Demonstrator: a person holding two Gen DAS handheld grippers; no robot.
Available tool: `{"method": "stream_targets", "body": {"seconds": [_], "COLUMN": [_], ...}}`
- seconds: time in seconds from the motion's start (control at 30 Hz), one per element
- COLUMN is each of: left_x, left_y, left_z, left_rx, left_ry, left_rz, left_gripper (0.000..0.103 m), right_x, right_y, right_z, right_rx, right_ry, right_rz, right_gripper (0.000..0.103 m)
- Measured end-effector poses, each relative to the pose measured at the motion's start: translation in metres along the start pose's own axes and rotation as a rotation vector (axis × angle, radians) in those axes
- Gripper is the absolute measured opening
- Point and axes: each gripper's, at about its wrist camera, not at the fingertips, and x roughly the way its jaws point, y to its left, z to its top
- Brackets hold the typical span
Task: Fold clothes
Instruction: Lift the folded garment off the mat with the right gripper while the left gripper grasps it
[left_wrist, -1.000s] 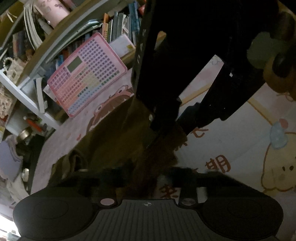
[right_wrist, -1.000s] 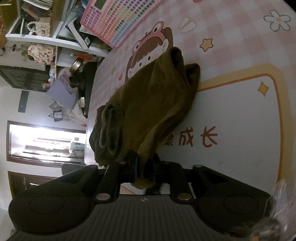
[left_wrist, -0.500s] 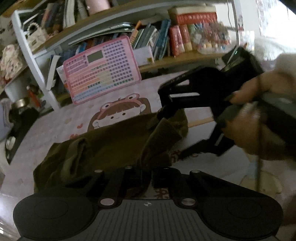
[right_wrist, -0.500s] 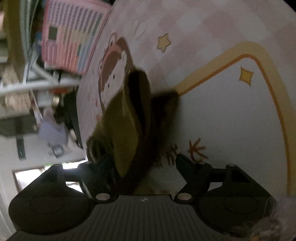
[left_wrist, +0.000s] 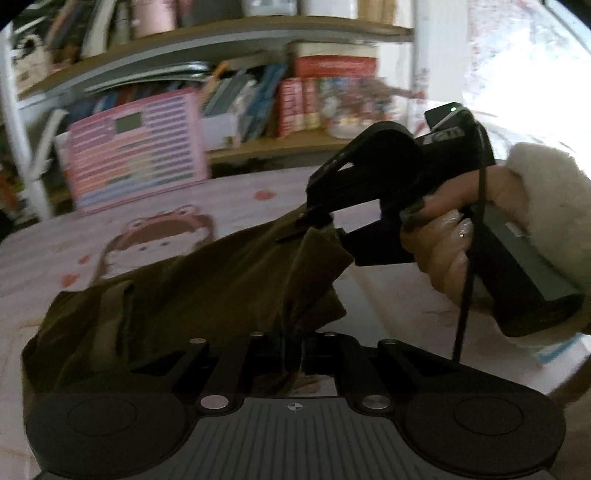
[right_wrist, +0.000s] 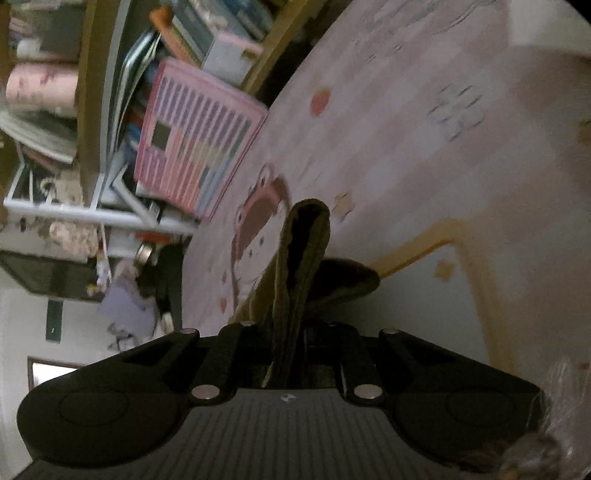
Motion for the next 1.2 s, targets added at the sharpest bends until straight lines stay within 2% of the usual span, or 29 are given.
{"method": "stream_targets", "body": {"seconds": [0.17,0.4,0.63,0.83,0.97,1.03,1.1,1.17,1.2], "left_x": [-0.006,-0.035,-0.067,-0.083,-0.089,-0.095,-0.098,-0.102,-0.103], "left_y": [0.002,0.033,0.075,0.124,0.171,0.194,0.216,0.235,0.244], "left_z": [-0.003,-0.014,-0.033,-0.055,-0.072,-0.081,-0.091,-0.1,-0.104], "left_rx": [-0.047,-0.243,-0.39,-0.453,-0.492,-0.507,-0.507,-0.511,-0.516], "left_ry": [-0.023,-0.099,-0.185,-0.217,-0.163,-0.137,-0.093,-0.05,-0.043], "left_rz": [-0.066,-0.12,-0.116,-0.114,-0.139,-0.148,-0.146,-0.132,-0.126], "left_gripper": [0.005,0.005,0.006,0.006,0.007,0.011,0.018,0.025,0.028], "right_x": [-0.019,-0.019,0.01,0.052,0.086,0.09,0.095,0.099,0.101], "right_y": [-0.002,0.043,0.106,0.15,0.171,0.173,0.176,0.178,0.179], "right_z": [-0.001,-0.014,-0.042,-0.077,-0.103,-0.111,-0.12,-0.128,-0.132], "right_rx": [-0.003,-0.141,-0.301,-0.411,-0.45,-0.445,-0.439,-0.434,-0.431], "right_ry": [-0.025,-0.012,0.039,0.062,0.06,0.036,0.013,-0.011,-0.023], "right_rz": [-0.026,0.022,0.058,0.044,0.003,-0.014,-0.031,-0.048,-0.056], "right_gripper": [0.011,0.011,0.011,0.011,0.011,0.012,0.02,0.038,0.04]}}
